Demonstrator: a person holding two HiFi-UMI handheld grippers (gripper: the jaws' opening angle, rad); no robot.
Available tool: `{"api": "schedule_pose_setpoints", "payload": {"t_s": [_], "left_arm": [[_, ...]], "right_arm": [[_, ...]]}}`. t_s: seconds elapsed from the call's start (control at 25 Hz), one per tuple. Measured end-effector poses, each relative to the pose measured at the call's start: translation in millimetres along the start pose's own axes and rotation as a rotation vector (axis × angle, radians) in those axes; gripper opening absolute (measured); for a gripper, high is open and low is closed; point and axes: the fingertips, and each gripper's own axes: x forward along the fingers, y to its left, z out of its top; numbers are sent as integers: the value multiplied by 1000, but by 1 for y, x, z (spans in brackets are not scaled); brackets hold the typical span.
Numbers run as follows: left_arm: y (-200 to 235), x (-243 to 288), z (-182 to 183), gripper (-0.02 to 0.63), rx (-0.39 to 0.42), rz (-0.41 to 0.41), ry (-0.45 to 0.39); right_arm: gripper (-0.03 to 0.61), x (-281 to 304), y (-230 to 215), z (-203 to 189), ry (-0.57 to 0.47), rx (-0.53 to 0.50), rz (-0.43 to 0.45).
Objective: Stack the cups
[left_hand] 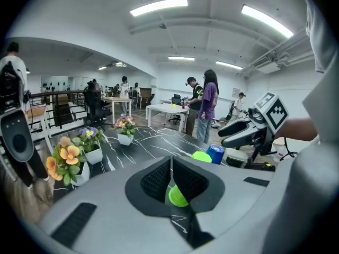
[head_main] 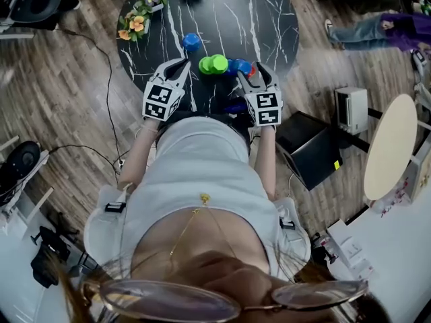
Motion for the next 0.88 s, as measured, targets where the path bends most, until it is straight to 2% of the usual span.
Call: {"api": "schedule_pose_setpoints", "payload": {"t_s": [0.16, 0.44, 0.52, 0.6, 0.88], "left_arm": [[12, 7, -6, 37, 4, 20, 18], [28, 27, -20, 38, -1, 10, 50], [33, 35, -24, 46, 6, 9, 68], [37, 44, -30, 89, 12, 2, 90], [54, 72, -42, 117, 47, 11, 138]], "right_arm": [[169, -12, -6, 4, -50, 78, -37], [41, -25, -8, 0, -81, 120, -81], [34, -28, -7, 0, -86, 128, -93], [31, -30, -6, -1, -89, 140, -101], [21, -39, -1, -6, -100, 169, -124]]}}
